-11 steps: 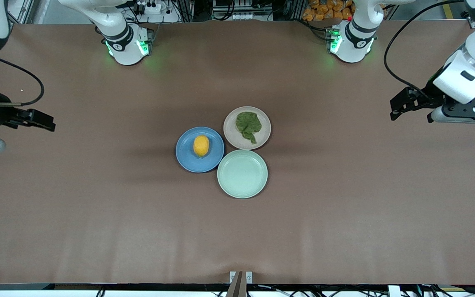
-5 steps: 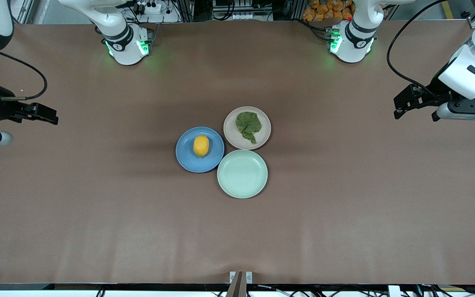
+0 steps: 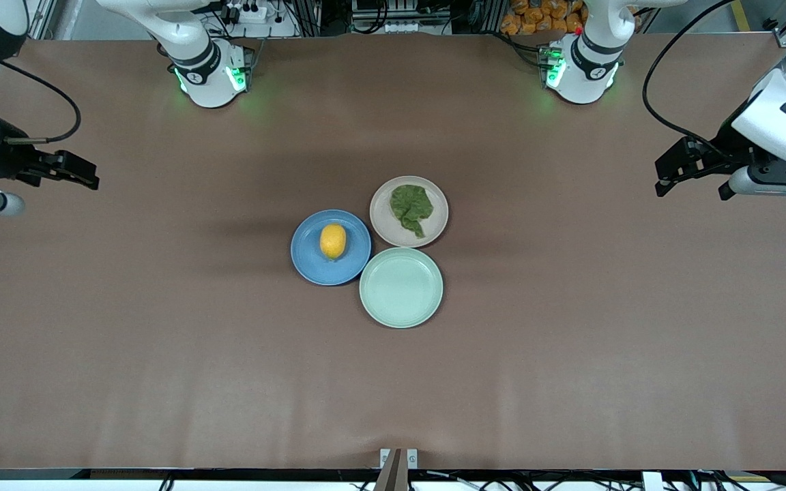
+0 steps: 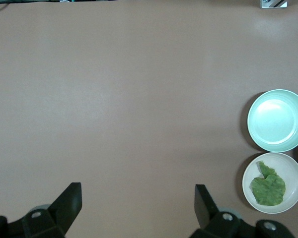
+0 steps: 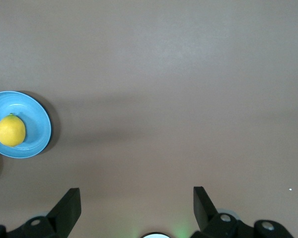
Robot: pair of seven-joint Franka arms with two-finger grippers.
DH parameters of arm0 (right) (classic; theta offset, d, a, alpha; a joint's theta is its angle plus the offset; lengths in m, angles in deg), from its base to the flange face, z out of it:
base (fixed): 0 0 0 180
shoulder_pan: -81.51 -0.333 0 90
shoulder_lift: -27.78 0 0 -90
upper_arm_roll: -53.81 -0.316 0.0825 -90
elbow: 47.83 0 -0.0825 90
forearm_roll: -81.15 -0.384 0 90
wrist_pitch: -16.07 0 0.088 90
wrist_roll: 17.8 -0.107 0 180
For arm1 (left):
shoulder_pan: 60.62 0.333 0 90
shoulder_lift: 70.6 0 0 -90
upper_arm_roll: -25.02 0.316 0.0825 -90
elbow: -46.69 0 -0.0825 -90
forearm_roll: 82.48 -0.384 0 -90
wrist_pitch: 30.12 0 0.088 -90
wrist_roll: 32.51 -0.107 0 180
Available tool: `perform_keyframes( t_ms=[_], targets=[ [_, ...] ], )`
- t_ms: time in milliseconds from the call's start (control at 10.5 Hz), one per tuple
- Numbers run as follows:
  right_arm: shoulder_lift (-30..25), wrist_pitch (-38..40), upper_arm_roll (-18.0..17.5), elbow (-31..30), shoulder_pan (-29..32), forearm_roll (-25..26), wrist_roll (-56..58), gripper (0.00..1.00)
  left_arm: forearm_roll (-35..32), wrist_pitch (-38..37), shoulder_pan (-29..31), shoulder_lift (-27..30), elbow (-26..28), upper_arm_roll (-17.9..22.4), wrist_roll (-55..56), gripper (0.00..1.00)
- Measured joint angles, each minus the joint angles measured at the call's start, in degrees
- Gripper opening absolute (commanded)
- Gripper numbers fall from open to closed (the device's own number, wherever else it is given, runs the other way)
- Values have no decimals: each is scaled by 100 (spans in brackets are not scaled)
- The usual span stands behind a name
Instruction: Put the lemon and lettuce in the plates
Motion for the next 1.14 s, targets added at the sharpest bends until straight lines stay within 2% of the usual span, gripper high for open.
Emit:
perform_keyframes(
  t_ms=[665,1141],
  targets=[
    [11,-90,5,461,301,-5,0,100,0,-9,-6,0,-15,-10,0,100],
    [137,611,-29,645,300,-131,1,100,0,-21,-5,0,-18,-10,0,100]
  ],
)
